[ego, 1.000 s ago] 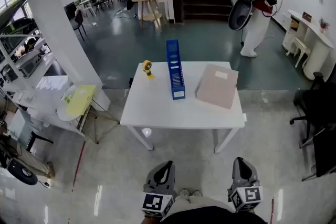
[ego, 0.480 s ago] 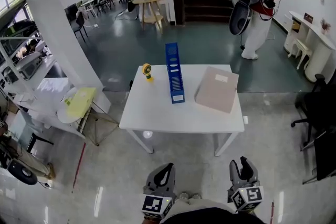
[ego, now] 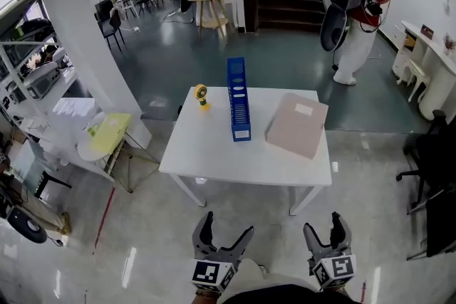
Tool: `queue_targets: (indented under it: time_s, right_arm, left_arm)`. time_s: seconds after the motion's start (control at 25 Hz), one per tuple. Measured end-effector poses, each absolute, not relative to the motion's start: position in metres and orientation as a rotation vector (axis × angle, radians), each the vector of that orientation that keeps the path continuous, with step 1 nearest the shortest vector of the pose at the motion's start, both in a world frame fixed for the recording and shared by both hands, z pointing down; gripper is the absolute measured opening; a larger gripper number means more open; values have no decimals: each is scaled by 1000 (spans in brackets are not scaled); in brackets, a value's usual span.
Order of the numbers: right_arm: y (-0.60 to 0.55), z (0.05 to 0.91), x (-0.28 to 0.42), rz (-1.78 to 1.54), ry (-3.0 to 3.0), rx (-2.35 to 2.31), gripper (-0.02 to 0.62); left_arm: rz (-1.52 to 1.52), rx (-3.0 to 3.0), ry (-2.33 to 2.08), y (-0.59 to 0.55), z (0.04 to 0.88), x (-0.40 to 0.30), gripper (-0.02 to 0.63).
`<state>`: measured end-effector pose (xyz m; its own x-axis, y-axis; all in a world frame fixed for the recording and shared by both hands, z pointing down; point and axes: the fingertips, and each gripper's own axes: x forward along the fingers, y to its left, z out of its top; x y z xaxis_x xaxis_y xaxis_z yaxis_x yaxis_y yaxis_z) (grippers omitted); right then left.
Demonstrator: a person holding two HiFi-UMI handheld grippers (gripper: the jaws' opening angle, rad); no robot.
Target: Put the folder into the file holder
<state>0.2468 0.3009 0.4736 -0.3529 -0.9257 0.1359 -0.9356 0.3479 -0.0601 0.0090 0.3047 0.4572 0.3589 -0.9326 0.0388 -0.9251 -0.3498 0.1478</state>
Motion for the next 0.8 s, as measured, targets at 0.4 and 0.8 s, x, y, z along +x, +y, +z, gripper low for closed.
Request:
queue_targets:
  time_s: [0.4,0.8]
  right_arm:
    - [278,490,256,339,-2536,1719,356]
    - [207,504,250,302,-2500,1649,356]
  left_arm:
    - [176,2616,-1601,297,481,39,534]
    - [108,2649,-1515,218,486,46,534]
